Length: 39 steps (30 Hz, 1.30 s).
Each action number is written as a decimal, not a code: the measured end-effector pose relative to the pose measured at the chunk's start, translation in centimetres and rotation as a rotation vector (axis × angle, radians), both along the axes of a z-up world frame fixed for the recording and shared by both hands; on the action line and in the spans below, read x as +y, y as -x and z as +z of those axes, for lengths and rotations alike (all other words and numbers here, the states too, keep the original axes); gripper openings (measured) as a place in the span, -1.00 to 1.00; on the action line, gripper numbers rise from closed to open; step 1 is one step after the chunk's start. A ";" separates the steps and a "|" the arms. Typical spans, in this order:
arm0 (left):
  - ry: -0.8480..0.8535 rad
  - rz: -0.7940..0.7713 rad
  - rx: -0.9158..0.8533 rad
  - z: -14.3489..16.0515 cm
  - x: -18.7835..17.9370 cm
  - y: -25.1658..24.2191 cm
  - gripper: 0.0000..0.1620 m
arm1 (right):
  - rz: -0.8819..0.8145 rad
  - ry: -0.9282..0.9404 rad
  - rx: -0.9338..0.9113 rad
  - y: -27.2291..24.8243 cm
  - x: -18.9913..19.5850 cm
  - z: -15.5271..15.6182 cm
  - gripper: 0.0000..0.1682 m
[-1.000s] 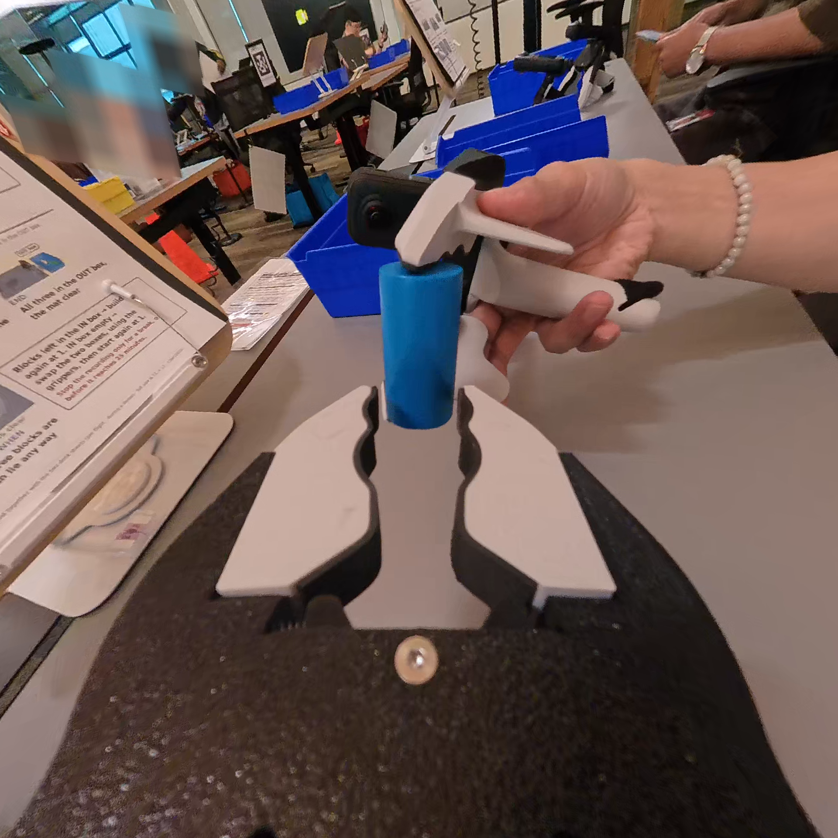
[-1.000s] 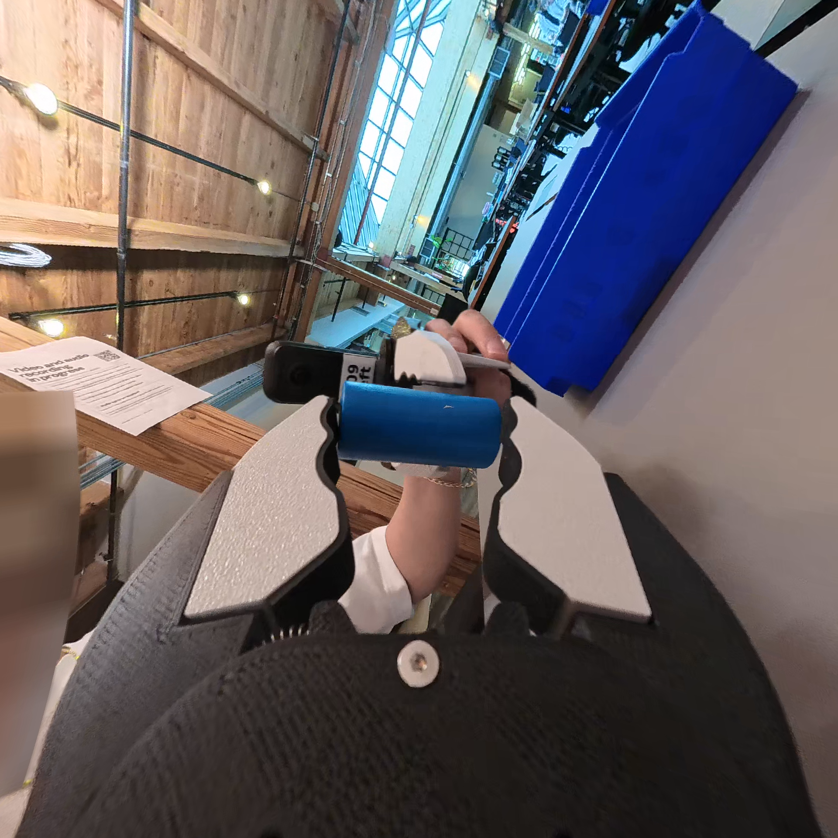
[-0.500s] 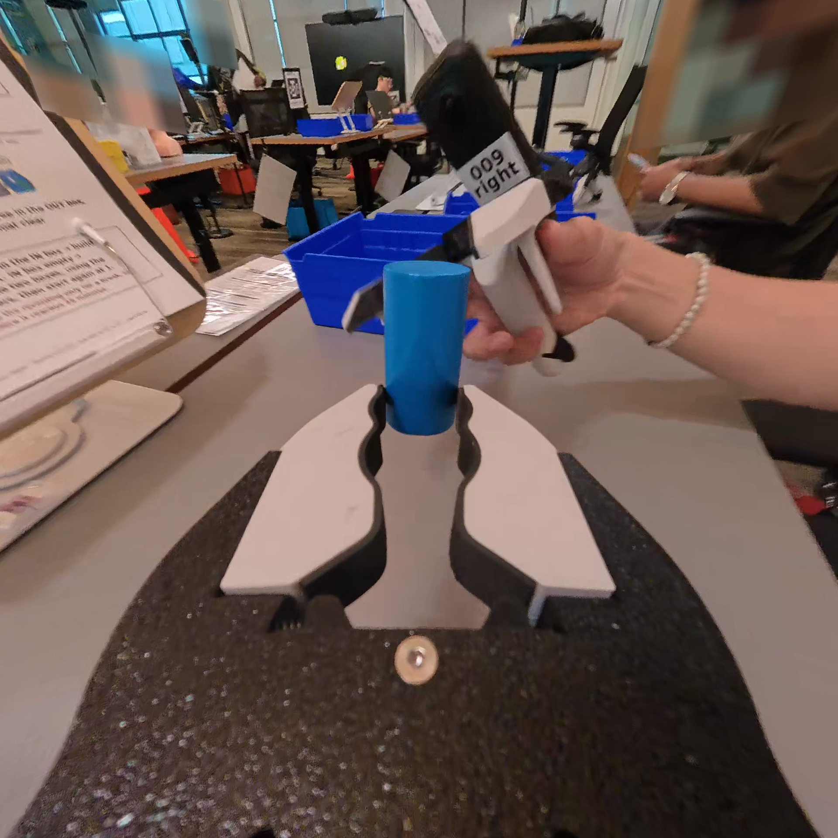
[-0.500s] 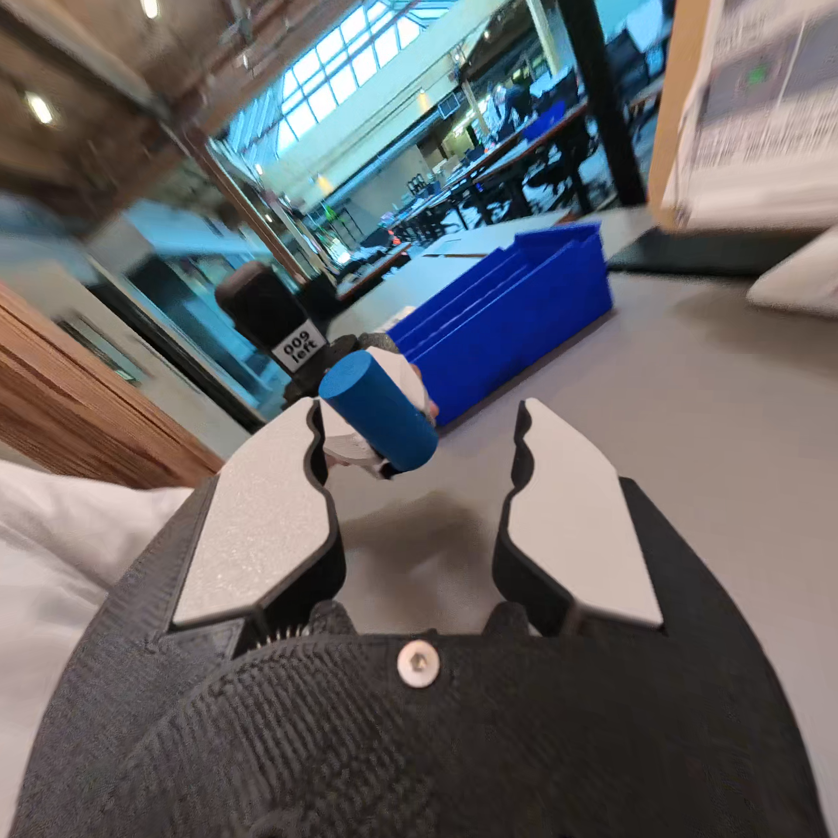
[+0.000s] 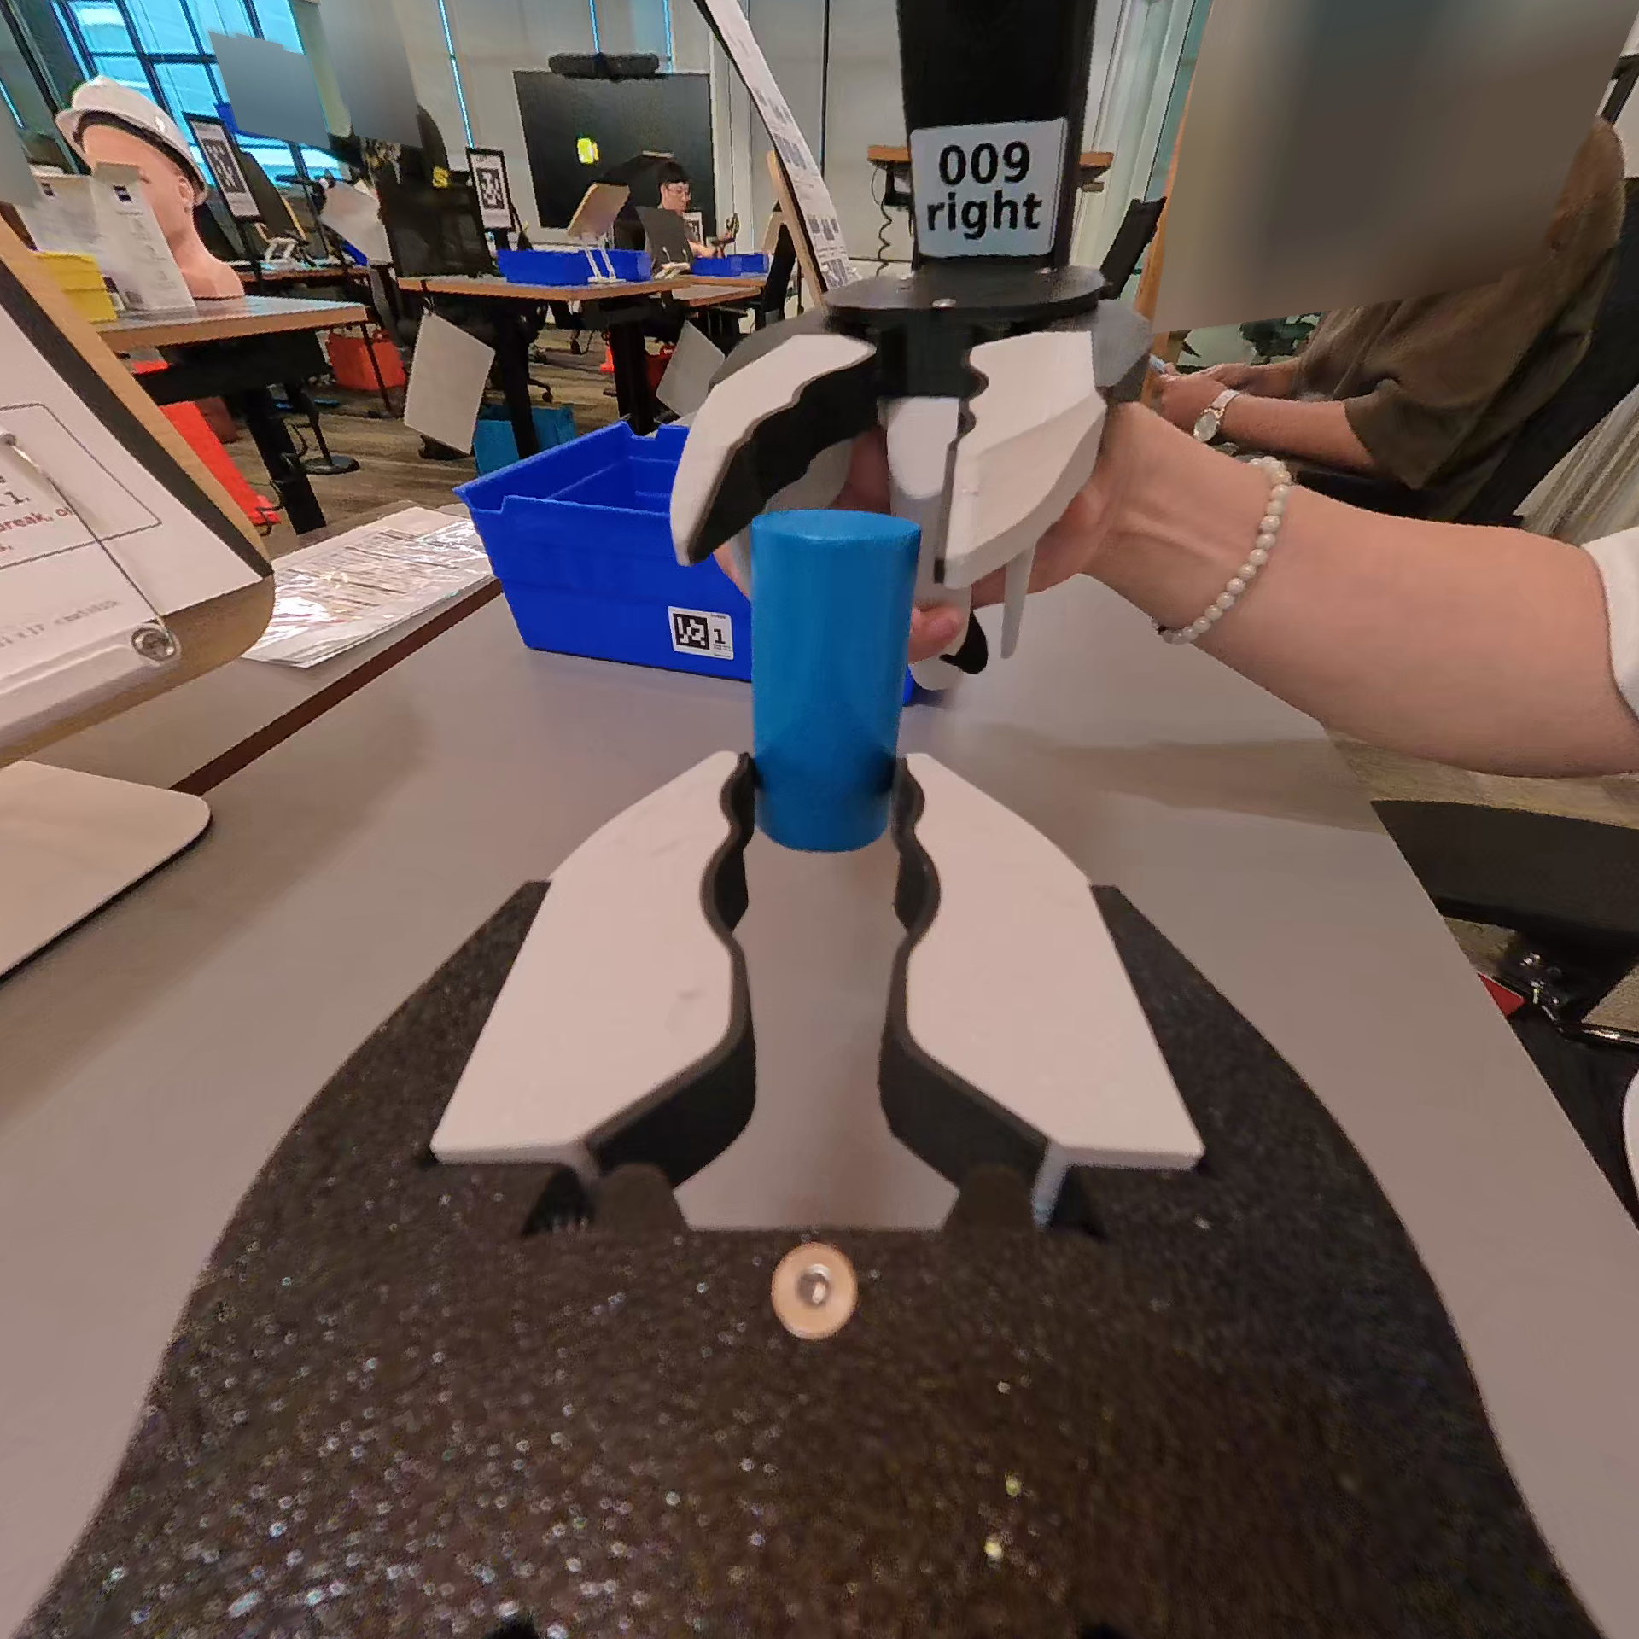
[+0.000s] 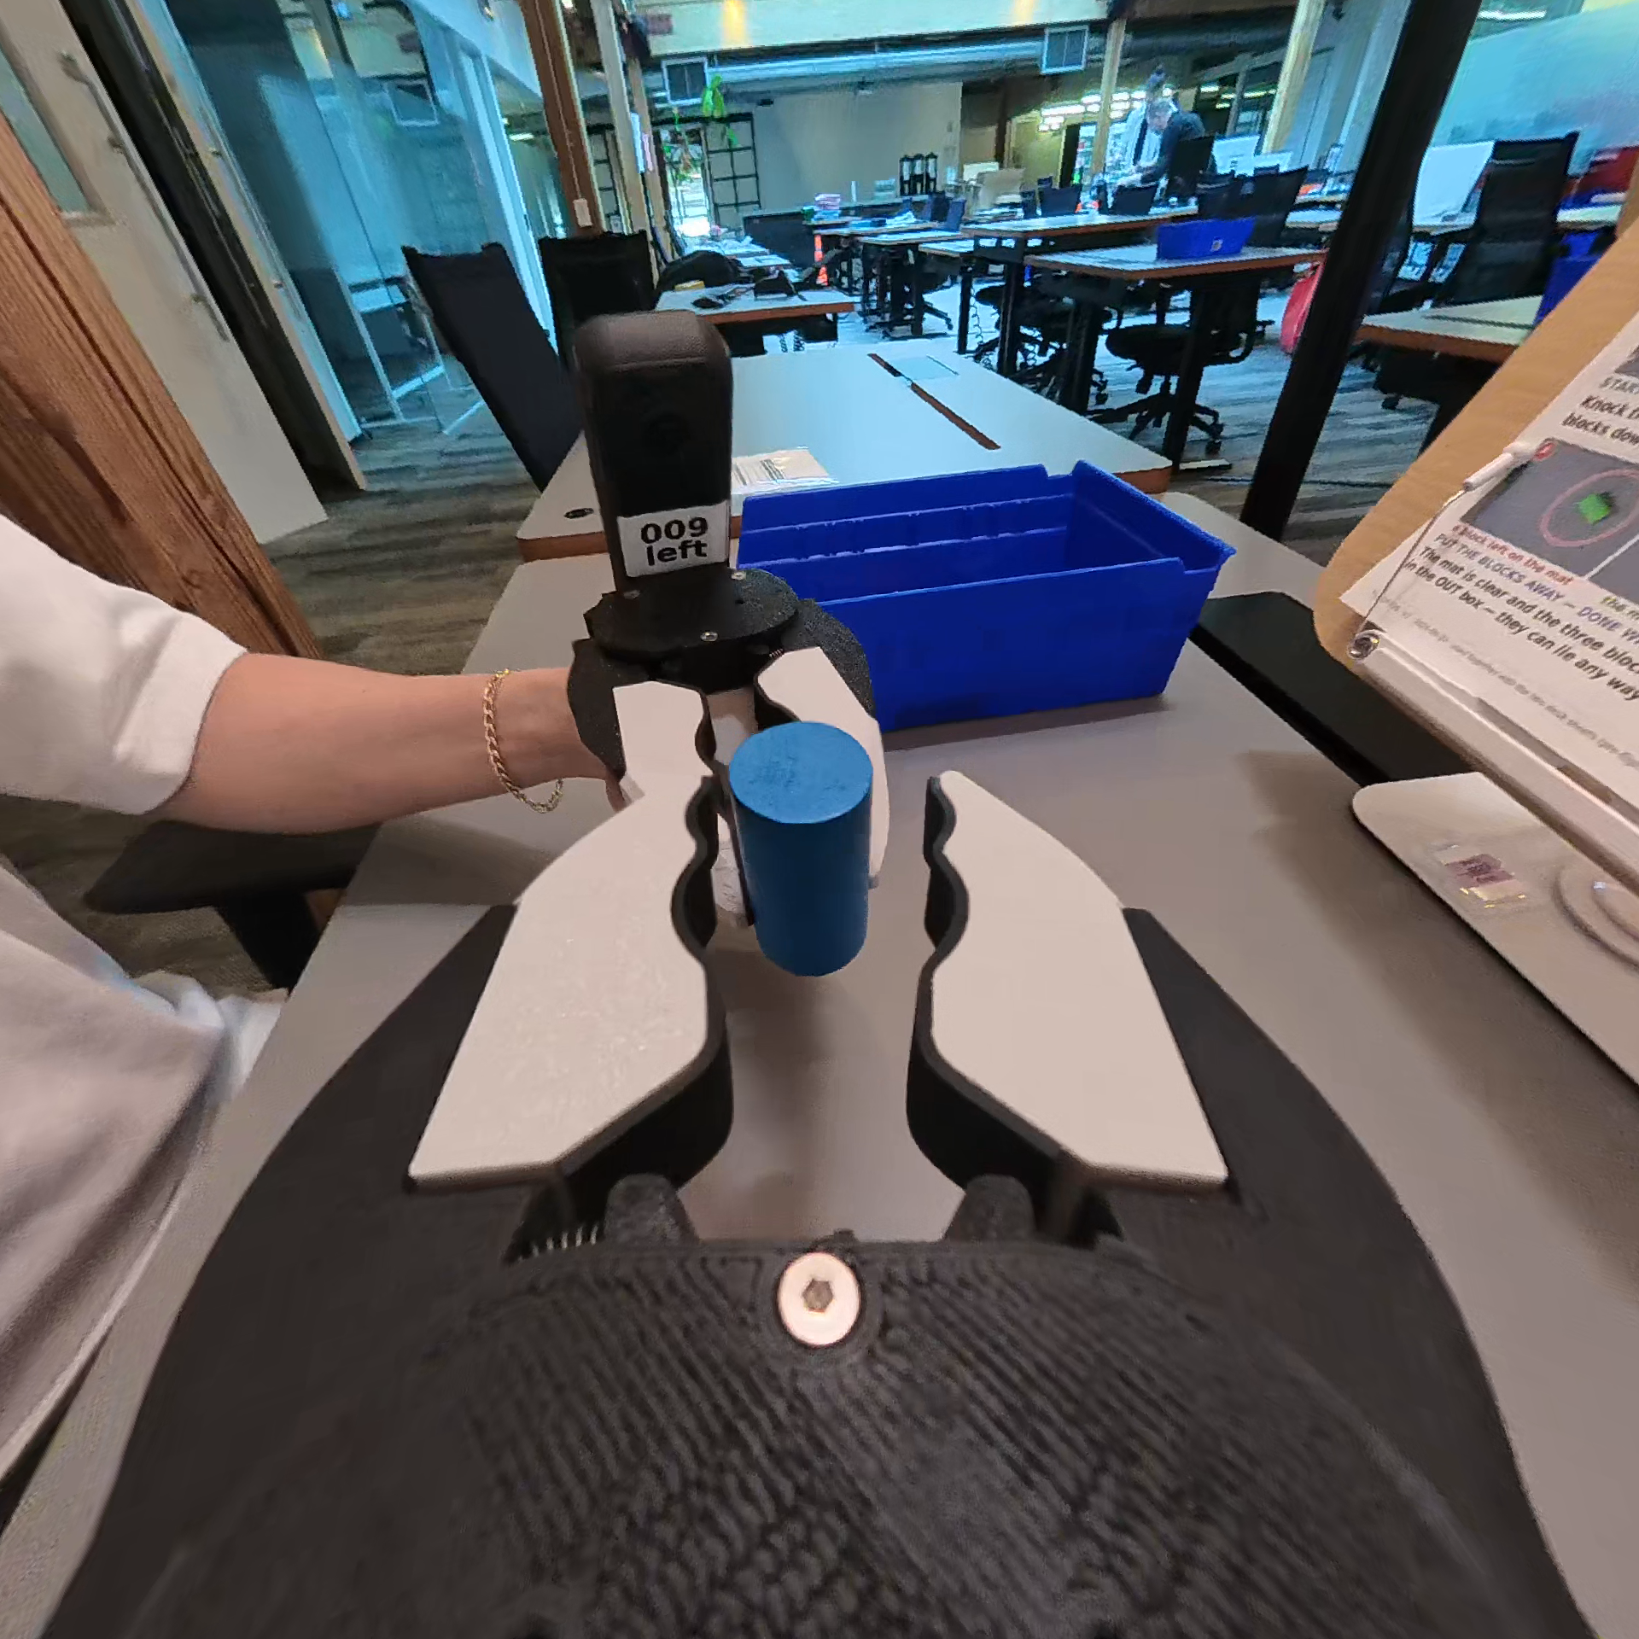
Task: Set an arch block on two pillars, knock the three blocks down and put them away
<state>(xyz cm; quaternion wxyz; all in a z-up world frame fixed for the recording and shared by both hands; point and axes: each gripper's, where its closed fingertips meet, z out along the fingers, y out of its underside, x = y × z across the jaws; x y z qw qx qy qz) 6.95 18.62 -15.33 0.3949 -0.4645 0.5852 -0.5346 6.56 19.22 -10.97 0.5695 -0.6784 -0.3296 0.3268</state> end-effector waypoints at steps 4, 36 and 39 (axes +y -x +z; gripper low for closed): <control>-0.004 -0.003 0.025 -0.6 -0.2 -0.1 -0.64 | 0.002 -0.011 -0.052 0.2 -0.2 -0.4 -0.57; -0.077 0.266 0.153 -2.8 3.0 2.0 -0.21 | -0.273 0.175 -0.343 -6.9 5.9 -6.0 -0.63; -0.079 0.280 0.174 -3.0 2.9 2.7 -0.21 | -0.377 0.241 -0.301 -8.7 7.7 -8.5 -0.63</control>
